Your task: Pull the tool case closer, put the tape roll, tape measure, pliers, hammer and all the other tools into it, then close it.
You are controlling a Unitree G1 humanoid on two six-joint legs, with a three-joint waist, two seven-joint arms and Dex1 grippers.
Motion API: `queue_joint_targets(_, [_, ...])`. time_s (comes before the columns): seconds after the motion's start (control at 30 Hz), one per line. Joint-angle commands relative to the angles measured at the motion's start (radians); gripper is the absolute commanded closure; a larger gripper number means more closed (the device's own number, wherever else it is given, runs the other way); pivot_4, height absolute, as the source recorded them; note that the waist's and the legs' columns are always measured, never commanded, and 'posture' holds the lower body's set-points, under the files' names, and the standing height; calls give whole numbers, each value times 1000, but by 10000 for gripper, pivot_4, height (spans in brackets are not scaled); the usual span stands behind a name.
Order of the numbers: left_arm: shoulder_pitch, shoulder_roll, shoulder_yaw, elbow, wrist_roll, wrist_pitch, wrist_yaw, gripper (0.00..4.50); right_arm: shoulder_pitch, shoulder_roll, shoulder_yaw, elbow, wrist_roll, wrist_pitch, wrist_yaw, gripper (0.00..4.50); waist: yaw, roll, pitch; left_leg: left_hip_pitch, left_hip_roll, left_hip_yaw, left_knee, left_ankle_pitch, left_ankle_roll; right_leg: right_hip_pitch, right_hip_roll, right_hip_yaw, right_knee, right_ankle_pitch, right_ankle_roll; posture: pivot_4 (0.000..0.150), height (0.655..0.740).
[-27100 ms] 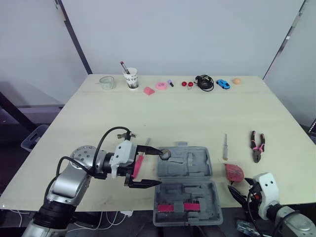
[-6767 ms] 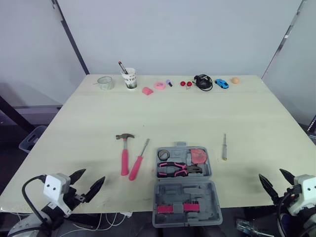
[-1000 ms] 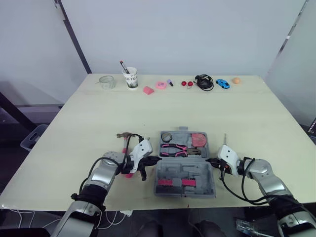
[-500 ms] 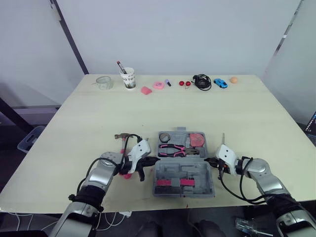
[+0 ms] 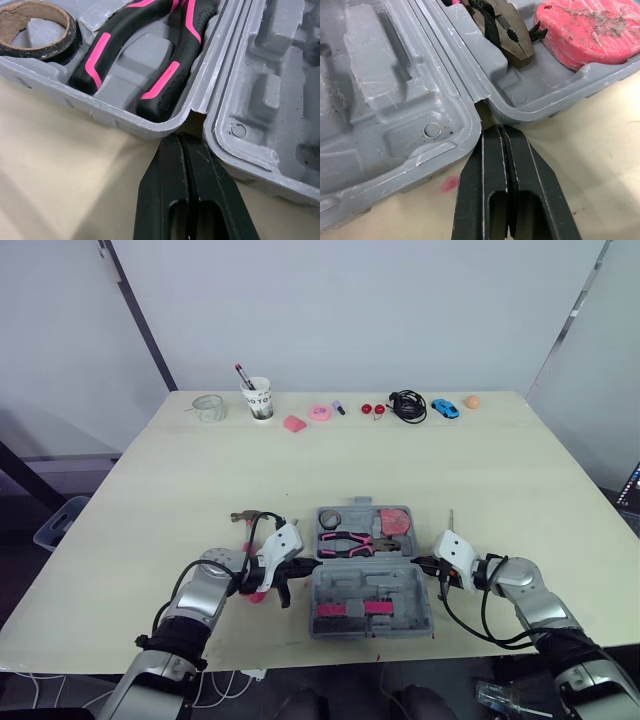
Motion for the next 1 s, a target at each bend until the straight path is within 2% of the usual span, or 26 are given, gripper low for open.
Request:
queue_joint_targets(0.03, [6,-8,-28,-9,10,-8,-14,44744,-35,29,21,-20,7,-39,-1,45000,0,0,0,0,0,0,0,0,0,0,0,0,0,0,0,1500,7400])
queue_joint_targets(0.57, [5,-25,-35,-8,17,-8,-18,44744,9,4,39,-75,11,24,62,45000,2,0,0,0,0,0,0,0,0,0,0,0,0,0,0,1500,7400])
queue_joint_targets(1.0, [1,-35,-38,-6,24,-9,-19,44744,7,-6,26,-66,0,7,25,45000,4,0,0,0,0,0,0,0,0,0,0,0,0,0,0,1500,7400])
